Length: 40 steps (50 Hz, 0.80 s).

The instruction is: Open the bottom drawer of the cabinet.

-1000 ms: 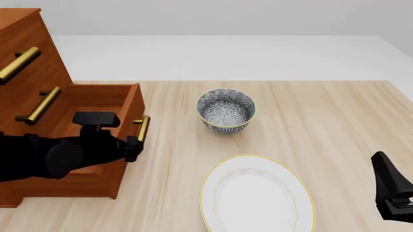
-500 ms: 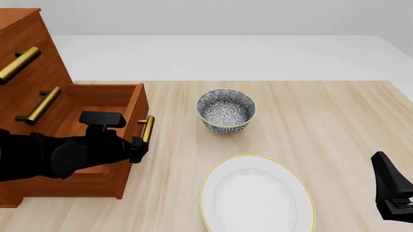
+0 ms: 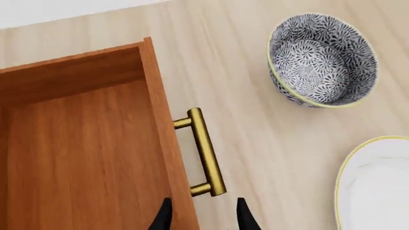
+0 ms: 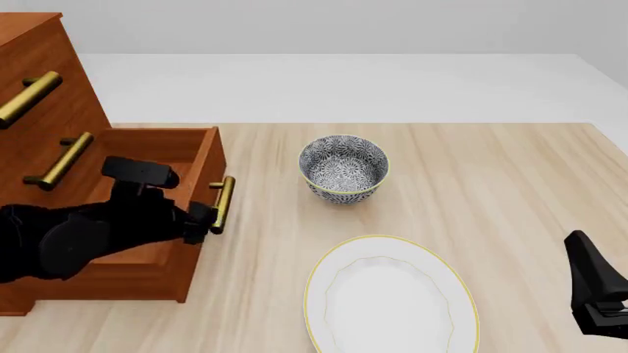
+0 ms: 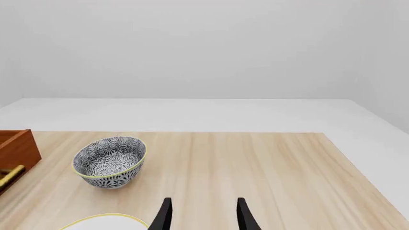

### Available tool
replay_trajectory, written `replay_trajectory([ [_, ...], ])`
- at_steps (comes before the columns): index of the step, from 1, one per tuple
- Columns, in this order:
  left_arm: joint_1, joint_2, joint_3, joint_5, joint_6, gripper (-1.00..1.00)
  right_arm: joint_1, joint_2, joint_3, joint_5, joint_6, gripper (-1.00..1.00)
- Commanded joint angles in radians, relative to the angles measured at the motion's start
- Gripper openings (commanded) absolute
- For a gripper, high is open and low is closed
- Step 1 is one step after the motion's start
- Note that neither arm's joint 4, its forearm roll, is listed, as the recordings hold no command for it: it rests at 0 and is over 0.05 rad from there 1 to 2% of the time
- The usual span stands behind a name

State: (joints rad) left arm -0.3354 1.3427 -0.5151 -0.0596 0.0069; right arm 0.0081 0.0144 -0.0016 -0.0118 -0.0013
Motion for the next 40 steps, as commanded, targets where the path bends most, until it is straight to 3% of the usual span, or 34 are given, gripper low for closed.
replay_trajectory([
  [1, 0.046, -0.255, 0.034, 0.054, 0.09, 1.0, 0.0, 0.0, 0.0, 0.0, 0.0, 1.0],
  [9, 0.07, -0.532, 0.055, 0.168, 0.106, 1.0, 0.0, 0.0, 0.0, 0.0, 0.0, 1.0],
  [24, 0.117, -0.958, 0.145, 0.265, 0.196, 1.0, 0.0, 0.0, 0.0, 0.0, 0.0, 1.0],
  [35, 0.133, -1.278, 0.141, 0.449, 0.144, 1.0, 0.0, 0.0, 0.0, 0.0, 0.0, 1.0],
  [38, 0.145, -1.342, 0.141, 0.476, 0.191, 1.0, 0.0, 0.0, 0.0, 0.0, 0.0, 1.0],
  [40, 0.156, -1.343, 0.124, 0.479, 0.175, 1.0, 0.0, 0.0, 0.0, 0.0, 0.0, 1.0],
])
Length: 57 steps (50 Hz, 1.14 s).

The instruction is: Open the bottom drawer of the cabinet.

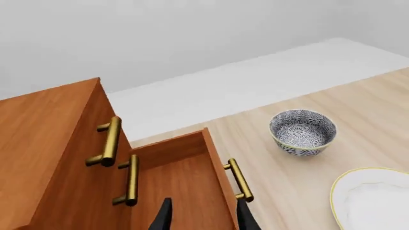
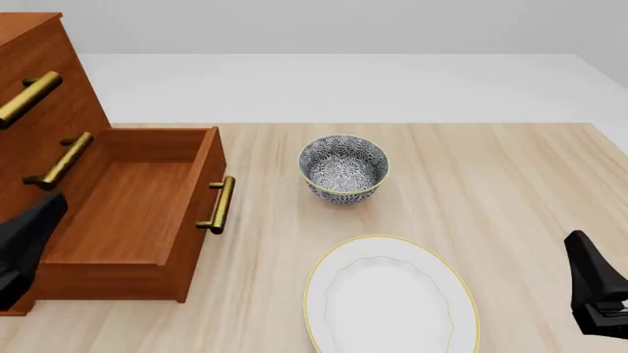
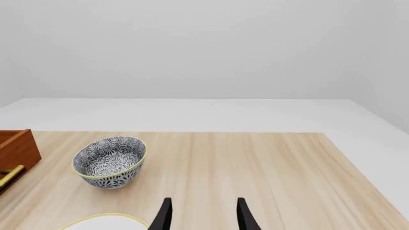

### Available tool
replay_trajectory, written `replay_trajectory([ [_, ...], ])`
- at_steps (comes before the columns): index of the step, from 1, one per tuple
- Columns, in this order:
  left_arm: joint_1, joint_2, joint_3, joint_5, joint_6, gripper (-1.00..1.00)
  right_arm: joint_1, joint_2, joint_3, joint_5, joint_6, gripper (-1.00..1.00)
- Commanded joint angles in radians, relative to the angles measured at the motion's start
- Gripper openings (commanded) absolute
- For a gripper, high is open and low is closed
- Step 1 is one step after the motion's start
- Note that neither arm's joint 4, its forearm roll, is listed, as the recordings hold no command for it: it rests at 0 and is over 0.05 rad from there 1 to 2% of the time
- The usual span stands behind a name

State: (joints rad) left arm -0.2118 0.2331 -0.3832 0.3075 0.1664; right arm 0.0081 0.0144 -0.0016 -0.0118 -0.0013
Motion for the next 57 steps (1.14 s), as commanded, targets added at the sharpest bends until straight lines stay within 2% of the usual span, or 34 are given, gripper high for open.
replay_trajectory([
  [1, 0.034, -0.233, -0.011, 0.112, 0.015, 1.0, 0.0, 0.0, 0.0, 0.0, 0.0, 1.0],
  [8, 0.035, -0.233, -0.089, 0.15, -0.006, 1.0, 0.0, 0.0, 0.0, 0.0, 0.0, 1.0],
  [13, 0.048, -0.233, -0.205, 0.23, -0.038, 1.0, 0.0, 0.0, 0.0, 0.0, 0.0, 1.0],
  [19, 0.036, -0.233, -0.345, 0.308, 0.0, 1.0, 0.0, 0.0, 0.0, 0.0, 0.0, 1.0],
  [26, 0.035, -0.233, -0.589, 0.524, -0.022, 1.0, 0.0, 0.0, 0.0, 0.0, 0.0, 1.0],
  [32, 0.048, -0.233, -0.762, 0.703, -0.065, 1.0, 0.0, 0.0, 0.0, 0.0, 0.0, 1.0],
  [38, 0.065, -0.233, -0.949, 0.901, -0.075, 1.0, 0.0, 0.0, 0.0, 0.0, 0.0, 1.0],
  [47, 0.067, -0.233, -0.97, 0.913, -0.064, 1.0, 0.0, 0.0, 0.0, 0.0, 0.0, 1.0],
  [57, 0.057, -0.233, -0.949, 0.913, -0.069, 1.0, 0.0, 0.0, 0.0, 0.0, 0.0, 1.0],
])
